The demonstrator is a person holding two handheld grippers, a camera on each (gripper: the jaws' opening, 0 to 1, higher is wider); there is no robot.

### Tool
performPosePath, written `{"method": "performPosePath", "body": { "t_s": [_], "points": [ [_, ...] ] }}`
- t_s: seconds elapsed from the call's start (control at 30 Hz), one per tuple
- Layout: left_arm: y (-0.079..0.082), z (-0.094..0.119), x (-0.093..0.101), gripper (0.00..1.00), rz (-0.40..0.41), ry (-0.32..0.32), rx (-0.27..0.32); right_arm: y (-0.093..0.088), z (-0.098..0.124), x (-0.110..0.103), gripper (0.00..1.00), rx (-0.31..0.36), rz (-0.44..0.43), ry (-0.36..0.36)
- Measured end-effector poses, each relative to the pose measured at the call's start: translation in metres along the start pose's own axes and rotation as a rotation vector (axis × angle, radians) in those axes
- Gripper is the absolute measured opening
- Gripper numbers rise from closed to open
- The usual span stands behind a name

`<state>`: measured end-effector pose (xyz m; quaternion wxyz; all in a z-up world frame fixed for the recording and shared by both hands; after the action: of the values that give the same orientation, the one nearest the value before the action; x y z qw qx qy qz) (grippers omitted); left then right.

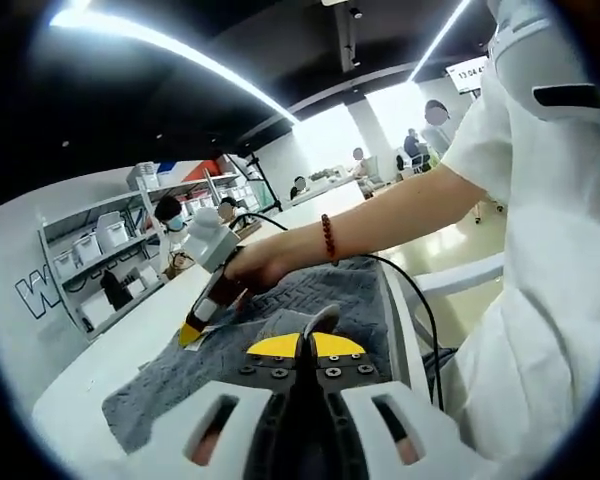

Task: Open the folded towel by lifting each exposed corner and separating the folded layers until the towel lies flat within the target outline without major curled edges

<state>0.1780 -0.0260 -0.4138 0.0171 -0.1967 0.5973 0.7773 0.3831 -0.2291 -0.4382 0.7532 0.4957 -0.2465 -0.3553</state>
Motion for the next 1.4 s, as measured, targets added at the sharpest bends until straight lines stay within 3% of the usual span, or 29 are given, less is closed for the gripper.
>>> {"method": "performPosePath", "body": {
  "t_s": [0.13,0.3,0.57,0.67,1.0,1.4],
  "points": [
    [0.0,0.001,0.0,0.01,0.006,0.003,0.01,0.001,0.001,0.002,0.19,0.005,-0.011,-0.011],
    [-0.001,0.002,0.001,0.01,0.01,0.006,0.009,0.001,0.002,0.011,0.0,0.016,-0.065,-0.042],
    [-0.001,0.001,0.002,0.01,0.023,0.001,0.02,0.002,-0.002,0.015,0.0,0.014,-0.097,-0.046],
    [0.002,0.002,0.004,0.01,0.076,-0.031,0.057,0.005,-0.003,0.016,0.0,0.028,-0.093,-0.048],
    [0.012,0.011,0.007,0.01,0.123,-0.067,0.145,0.015,-0.004,0.014,0.0,0.057,-0.09,-0.08],
    [0.02,0.016,0.008,0.01,0.137,-0.093,0.192,0.025,-0.002,0.006,0.0,0.092,-0.088,-0.08]
  ]
}}
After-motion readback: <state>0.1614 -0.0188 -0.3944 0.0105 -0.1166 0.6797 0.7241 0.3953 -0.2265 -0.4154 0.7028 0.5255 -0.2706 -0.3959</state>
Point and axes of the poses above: the point that each gripper's makers call its tool centre point, and the gripper's own axes: z roughly backward along the fingers, x roughly to its right, y roughly out of its top, the point moved 9 cm from there along z, roughly backward along the fingers, and after that the axes turned 5 degrees about z, right-handed, at the moved point
